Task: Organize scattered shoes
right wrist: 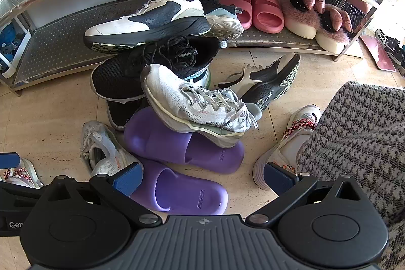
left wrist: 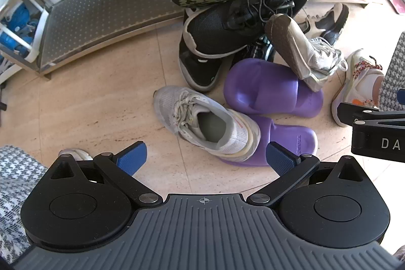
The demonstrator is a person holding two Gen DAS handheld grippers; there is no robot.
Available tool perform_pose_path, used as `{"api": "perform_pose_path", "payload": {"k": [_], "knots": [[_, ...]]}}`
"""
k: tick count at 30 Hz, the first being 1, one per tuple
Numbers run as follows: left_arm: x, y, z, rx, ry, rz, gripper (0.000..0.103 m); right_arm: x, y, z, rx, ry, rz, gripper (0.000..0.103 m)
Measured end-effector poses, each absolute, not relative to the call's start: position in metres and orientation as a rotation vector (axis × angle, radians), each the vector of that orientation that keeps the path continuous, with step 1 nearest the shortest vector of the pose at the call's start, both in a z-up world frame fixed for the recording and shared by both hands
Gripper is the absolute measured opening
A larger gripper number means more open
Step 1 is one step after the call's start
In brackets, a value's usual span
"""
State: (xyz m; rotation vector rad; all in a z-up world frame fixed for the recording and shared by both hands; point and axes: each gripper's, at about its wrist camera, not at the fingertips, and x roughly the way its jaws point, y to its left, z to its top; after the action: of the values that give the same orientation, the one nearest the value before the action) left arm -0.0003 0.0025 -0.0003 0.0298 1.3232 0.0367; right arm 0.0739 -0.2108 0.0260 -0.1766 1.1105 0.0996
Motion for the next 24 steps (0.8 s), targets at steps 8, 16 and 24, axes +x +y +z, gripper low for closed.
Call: {"api": "perform_pose_path", "payload": {"k": [8,16,24], "knots": [[-0.0008,0.0026,-0.001,0.024,1.324,0.043,0.103,0.0744,-0.2108,0.0262,-0.177,1.112,0.101,0.102],[-0.0002,0.0029,-0.0015,0.026,1.326,0.044,0.103,0.0743,-0.2103,0.0259,-0.178,1.111,0.097,0.102],[-0.0009,0.0036,-0.0015,0.026,1.327,0.044,0.103,0.0747,-0.2106,0.0263,-0.178,1.113,0.098,0.102]]}}
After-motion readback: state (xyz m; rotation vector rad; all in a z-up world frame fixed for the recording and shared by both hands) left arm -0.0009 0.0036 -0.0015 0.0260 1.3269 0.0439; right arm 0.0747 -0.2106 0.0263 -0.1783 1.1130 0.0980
